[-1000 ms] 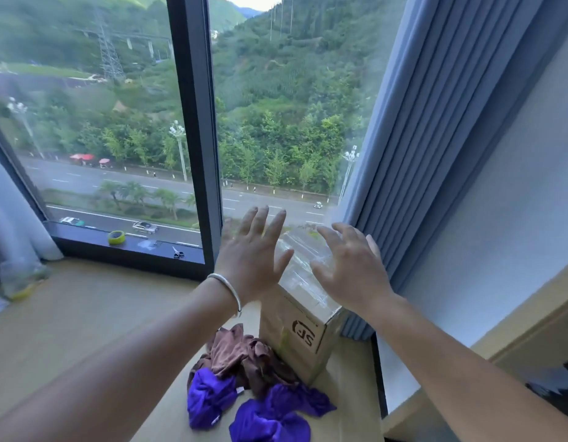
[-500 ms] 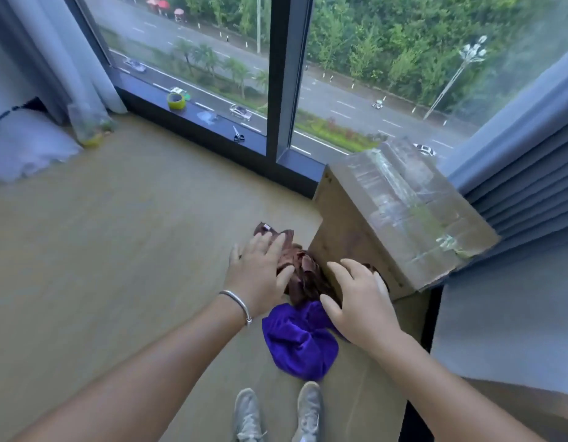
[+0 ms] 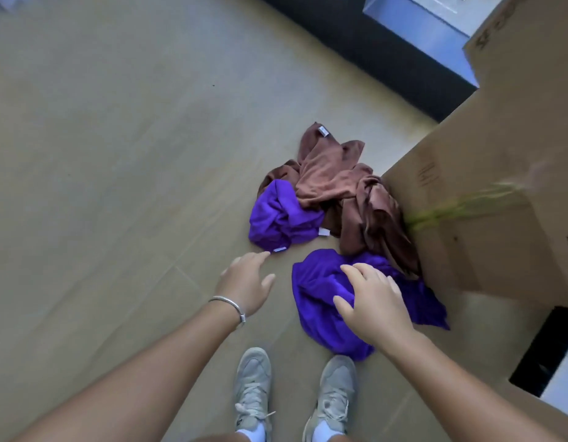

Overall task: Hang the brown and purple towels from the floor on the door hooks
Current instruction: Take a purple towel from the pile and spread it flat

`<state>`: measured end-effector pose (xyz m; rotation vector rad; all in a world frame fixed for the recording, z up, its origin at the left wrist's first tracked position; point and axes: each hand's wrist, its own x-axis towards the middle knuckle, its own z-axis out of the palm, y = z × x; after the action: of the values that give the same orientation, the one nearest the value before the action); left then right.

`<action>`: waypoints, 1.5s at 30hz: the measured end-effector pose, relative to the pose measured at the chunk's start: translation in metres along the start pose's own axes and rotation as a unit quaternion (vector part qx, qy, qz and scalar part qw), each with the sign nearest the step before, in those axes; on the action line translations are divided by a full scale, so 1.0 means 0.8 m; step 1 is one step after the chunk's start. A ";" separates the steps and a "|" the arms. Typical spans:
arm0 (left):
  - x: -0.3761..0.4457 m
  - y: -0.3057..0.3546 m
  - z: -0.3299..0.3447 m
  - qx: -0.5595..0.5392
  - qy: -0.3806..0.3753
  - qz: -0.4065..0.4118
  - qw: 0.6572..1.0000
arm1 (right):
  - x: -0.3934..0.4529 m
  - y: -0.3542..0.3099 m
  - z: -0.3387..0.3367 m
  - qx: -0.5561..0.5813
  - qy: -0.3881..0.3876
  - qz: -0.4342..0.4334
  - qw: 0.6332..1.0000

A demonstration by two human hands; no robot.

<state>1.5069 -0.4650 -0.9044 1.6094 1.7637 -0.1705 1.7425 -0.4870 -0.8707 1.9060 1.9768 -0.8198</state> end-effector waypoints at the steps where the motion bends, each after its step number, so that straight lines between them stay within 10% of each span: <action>1: 0.019 -0.015 0.020 -0.004 0.002 -0.005 1.000 | 0.021 0.002 0.023 -0.007 -0.001 -0.010 1.000; 11: 0.233 -0.089 0.167 0.027 -0.020 0.071 0.997 | 0.267 0.014 0.201 -0.094 0.038 -0.137 0.985; 21: 0.345 -0.110 0.212 0.238 0.123 0.073 0.961 | 0.399 0.040 0.245 -0.135 0.157 -0.182 0.961; 32: 0.345 -0.142 0.147 -0.232 0.174 0.080 0.954 | 0.405 0.042 0.195 0.378 0.067 -0.092 0.919; 40: 0.349 -0.139 0.094 -0.469 0.203 0.032 0.859 | 0.400 0.037 0.151 0.503 -0.016 -0.070 0.861; 45: 0.352 -0.146 0.060 -0.520 0.270 0.016 0.810 | 0.398 0.039 0.132 0.394 -0.038 -0.082 0.915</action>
<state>1.4357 -0.2873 -1.1467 0.8599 1.6877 1.1895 1.7232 -0.2858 -1.1404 2.0268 1.9311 -1.9393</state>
